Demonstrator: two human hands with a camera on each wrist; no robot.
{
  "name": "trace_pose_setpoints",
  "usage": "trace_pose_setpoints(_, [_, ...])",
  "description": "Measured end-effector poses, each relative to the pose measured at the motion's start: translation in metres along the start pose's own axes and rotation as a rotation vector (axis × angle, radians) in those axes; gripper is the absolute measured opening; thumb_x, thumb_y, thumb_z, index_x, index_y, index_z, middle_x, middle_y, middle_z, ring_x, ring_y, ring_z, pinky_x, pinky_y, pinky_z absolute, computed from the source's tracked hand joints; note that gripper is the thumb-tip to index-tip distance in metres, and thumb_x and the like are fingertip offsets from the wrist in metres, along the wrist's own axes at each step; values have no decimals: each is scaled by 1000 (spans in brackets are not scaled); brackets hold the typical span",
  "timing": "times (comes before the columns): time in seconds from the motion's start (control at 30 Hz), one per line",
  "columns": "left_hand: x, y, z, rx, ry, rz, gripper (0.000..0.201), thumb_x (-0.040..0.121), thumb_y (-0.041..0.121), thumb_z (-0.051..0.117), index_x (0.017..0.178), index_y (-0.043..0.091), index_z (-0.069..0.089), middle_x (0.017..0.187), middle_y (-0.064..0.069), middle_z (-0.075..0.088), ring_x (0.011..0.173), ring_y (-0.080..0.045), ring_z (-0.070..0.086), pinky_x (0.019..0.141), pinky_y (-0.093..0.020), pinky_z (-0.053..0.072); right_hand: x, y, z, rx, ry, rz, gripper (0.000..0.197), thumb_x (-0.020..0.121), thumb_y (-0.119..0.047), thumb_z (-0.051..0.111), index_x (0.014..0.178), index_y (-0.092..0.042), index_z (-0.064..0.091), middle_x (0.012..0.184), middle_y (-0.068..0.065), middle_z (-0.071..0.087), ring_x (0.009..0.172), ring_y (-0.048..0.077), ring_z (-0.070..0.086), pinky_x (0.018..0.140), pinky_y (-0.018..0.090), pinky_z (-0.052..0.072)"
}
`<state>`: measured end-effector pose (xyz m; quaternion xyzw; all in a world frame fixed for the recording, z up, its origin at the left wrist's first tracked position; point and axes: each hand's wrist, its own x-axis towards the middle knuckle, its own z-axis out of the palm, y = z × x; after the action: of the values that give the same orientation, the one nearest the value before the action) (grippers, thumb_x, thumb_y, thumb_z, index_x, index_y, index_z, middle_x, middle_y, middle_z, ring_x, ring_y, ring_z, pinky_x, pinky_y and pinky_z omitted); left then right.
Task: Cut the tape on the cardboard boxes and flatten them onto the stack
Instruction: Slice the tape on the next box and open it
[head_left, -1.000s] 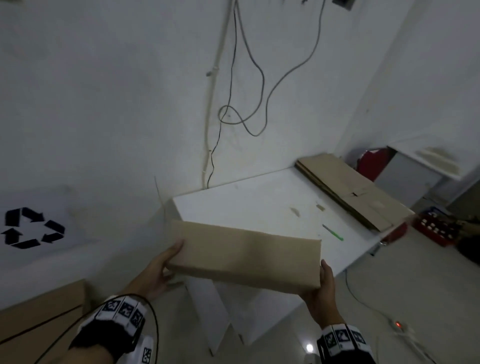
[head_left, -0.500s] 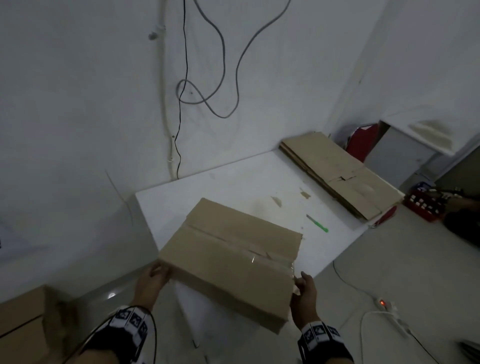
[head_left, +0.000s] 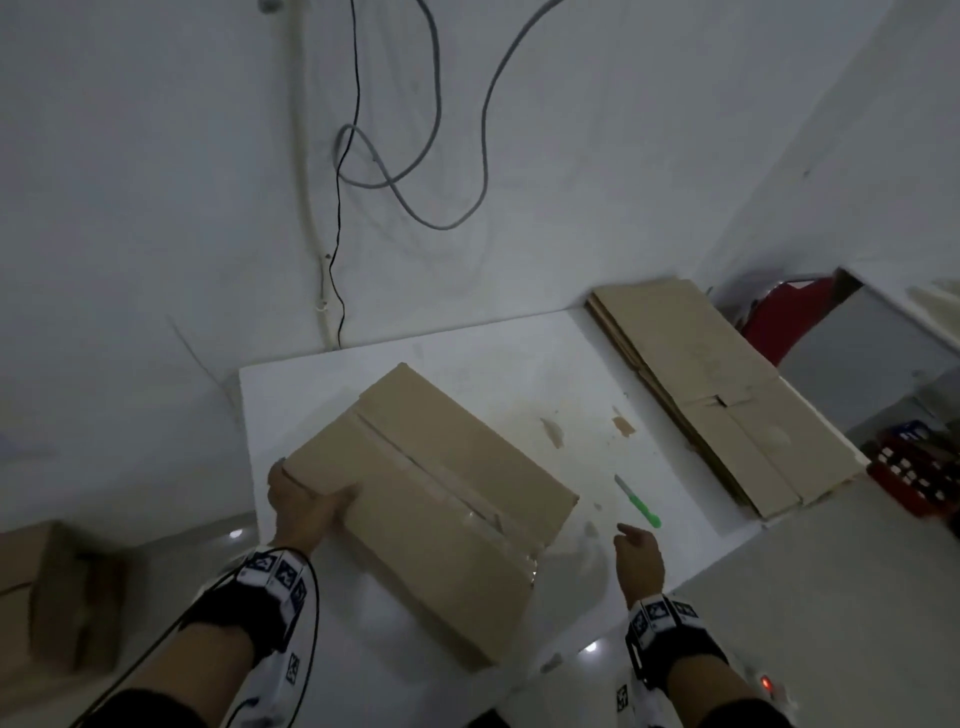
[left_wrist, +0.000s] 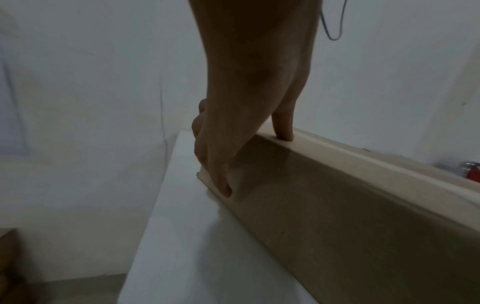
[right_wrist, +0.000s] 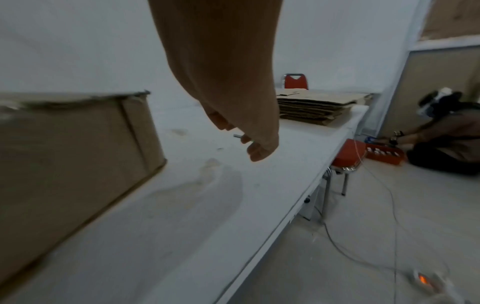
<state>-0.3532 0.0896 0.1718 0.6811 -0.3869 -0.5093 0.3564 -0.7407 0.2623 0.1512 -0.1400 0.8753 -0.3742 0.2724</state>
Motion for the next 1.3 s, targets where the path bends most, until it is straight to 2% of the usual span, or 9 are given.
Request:
trace_pose_setpoints(0.1, [-11, -12, 4, -27, 24, 4, 124, 38, 48, 94, 139, 18, 28, 136, -6, 43, 120, -29, 47, 93, -58, 47, 51, -2, -11, -159, 24, -82, 41, 92, -4, 59, 132, 0, 52, 136, 26, 48, 121, 41, 49, 102, 46, 41])
trace_pose_setpoints(0.23, [-50, -18, 20, -134, 58, 18, 91, 73, 6, 81, 142, 16, 24, 132, -1, 39, 114, -22, 45, 93, -50, 45, 95, 7, -19, -396, -46, -234, 48, 90, -13, 66, 135, -3, 51, 134, 25, 48, 119, 43, 49, 102, 51, 41])
trace_pose_setpoints(0.43, [-100, -35, 50, -182, 122, 31, 97, 69, 10, 86, 142, 16, 23, 138, -4, 37, 116, -25, 45, 92, -48, 47, 122, 13, -36, -531, -220, -381, 6, 92, -15, 61, 88, -12, 59, 101, 19, 67, 81, 29, 56, 80, 37, 49])
trace_pose_setpoints(0.67, [-132, -49, 86, -86, 238, 66, 108, 64, 16, 89, 144, 10, 19, 139, -3, 34, 133, -31, 36, 106, -45, 38, 139, -9, -44, -490, -281, -532, 25, 88, -12, 68, 111, -1, 67, 103, 20, 70, 92, 35, 64, 84, 36, 51])
trace_pose_setpoints(0.83, [-145, -30, 108, 365, 396, 63, 104, 75, 48, 65, 154, 15, 7, 160, -15, 0, 146, -36, 6, 114, -53, 17, 106, -81, -23, -82, -307, -699, 10, 96, -10, 57, 106, -7, 59, 90, 17, 63, 73, 32, 63, 47, 31, 53])
trace_pose_setpoints(0.97, [-143, -26, 129, 558, 410, 29, 86, 81, 61, 25, 154, 21, 4, 161, -10, -8, 147, -35, 2, 115, -52, 15, 49, -126, 9, -165, -533, -873, 12, 101, -18, 48, 97, -12, 58, 74, 6, 59, 59, 19, 52, 51, 26, 42])
trace_pose_setpoints(1.1, [-141, -40, 137, 545, 448, 48, 85, 82, 68, 15, 154, 27, 2, 161, -6, -11, 145, -38, 8, 113, -53, 20, -4, -133, 58, -372, -767, -1028, 30, 103, -14, 41, 83, -6, 62, 75, -1, 60, 66, 12, 53, 55, 11, 38])
trace_pose_setpoints(1.2, [-138, -43, 138, 563, 465, 62, 86, 81, 69, 13, 154, 25, 5, 161, -8, -7, 143, -42, 14, 110, -52, 26, -35, -134, 90, -668, -808, -1202, 35, 103, -26, 35, 91, -9, 63, 83, 8, 65, 75, 27, 59, 66, 33, 47])
trace_pose_setpoints(1.3, [-133, -46, 137, 589, 452, 69, 84, 85, 68, 21, 154, 24, 3, 161, -7, -9, 144, -40, 12, 113, -51, 25, -59, -139, 114, -781, -802, -1229, 42, 104, -36, 31, 85, -11, 58, 83, 10, 64, 74, 29, 59, 67, 34, 46])
